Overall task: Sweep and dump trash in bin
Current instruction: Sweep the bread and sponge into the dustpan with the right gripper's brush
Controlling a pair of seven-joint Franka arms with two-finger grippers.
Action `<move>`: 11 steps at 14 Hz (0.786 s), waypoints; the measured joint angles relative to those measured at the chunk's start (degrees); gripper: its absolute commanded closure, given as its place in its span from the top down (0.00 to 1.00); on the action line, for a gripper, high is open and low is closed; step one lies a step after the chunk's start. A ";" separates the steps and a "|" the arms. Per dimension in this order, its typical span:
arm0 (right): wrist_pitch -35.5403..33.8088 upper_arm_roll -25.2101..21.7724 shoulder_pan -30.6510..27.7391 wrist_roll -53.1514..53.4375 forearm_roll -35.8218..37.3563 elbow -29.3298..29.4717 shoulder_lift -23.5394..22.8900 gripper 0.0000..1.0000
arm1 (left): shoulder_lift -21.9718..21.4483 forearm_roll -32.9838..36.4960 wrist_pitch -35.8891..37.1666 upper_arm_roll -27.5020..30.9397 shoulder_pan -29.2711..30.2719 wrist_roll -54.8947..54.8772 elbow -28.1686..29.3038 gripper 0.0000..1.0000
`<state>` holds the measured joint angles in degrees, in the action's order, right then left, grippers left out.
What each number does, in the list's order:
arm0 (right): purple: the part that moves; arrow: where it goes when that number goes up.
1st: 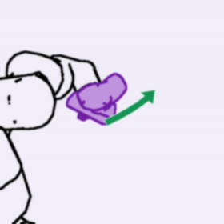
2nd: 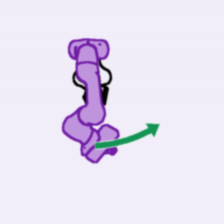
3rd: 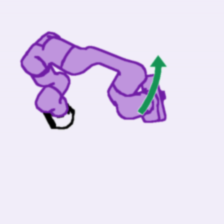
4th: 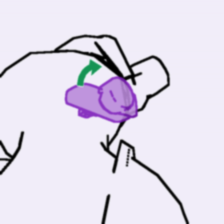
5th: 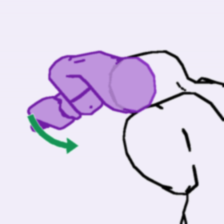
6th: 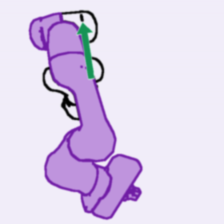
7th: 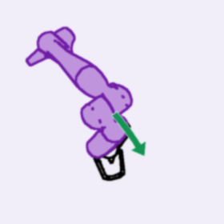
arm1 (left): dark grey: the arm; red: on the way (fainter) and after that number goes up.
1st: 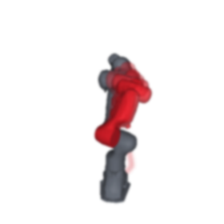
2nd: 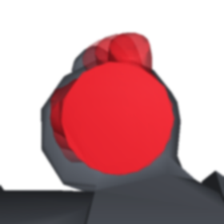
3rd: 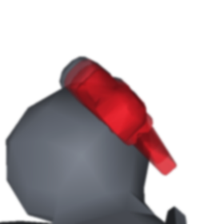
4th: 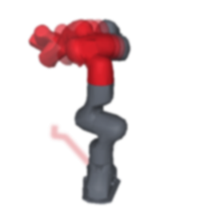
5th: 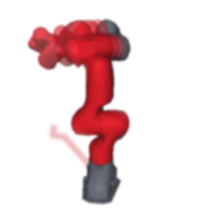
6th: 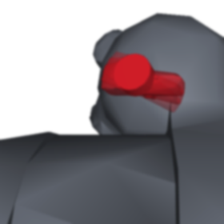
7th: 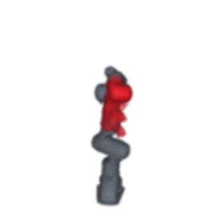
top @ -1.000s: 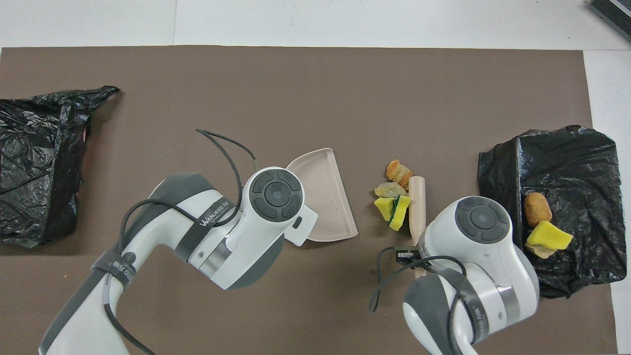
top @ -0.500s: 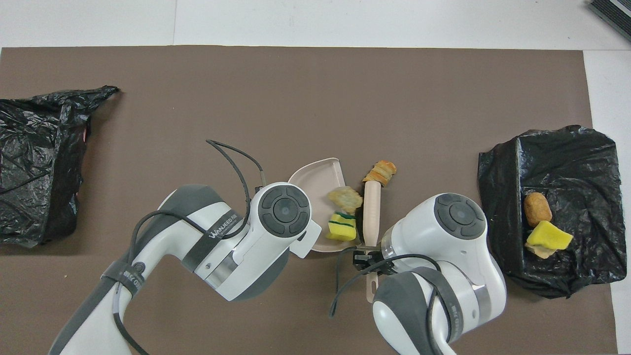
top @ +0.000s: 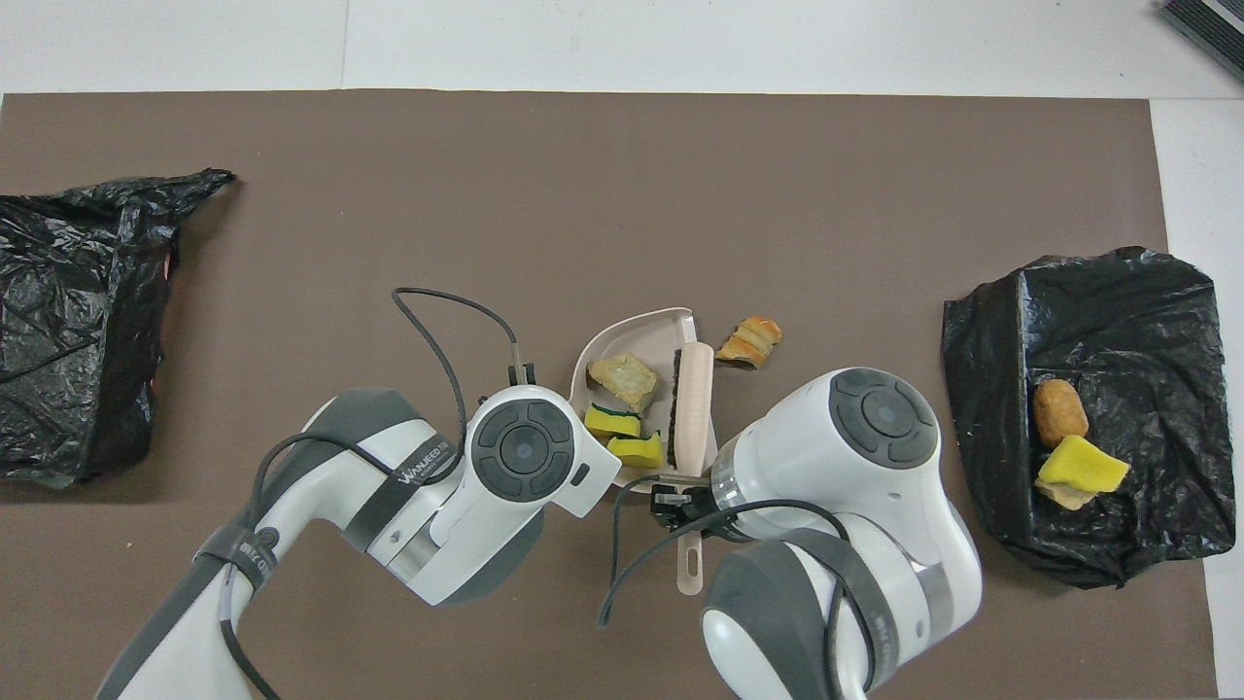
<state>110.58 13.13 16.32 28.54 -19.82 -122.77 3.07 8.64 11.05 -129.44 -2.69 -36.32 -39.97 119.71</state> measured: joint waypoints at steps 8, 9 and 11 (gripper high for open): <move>-4.52 -0.60 -9.33 -28.64 28.36 3.95 -4.12 0.00 | -0.04 -1.29 10.69 0.29 1.21 1.42 -3.78 0.00; -4.40 -0.62 -9.38 -28.87 29.61 5.24 -6.06 0.00 | -0.04 -1.36 12.81 0.17 1.19 2.58 -4.62 0.00; -3.62 -0.62 -9.41 -28.87 30.66 6.92 -9.28 0.00 | -0.04 -1.40 14.81 -0.13 0.71 5.45 -5.23 0.00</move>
<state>106.95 12.52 6.91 -0.34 10.85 -115.85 -6.21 8.60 9.65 -114.63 -2.82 -35.61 -34.52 114.48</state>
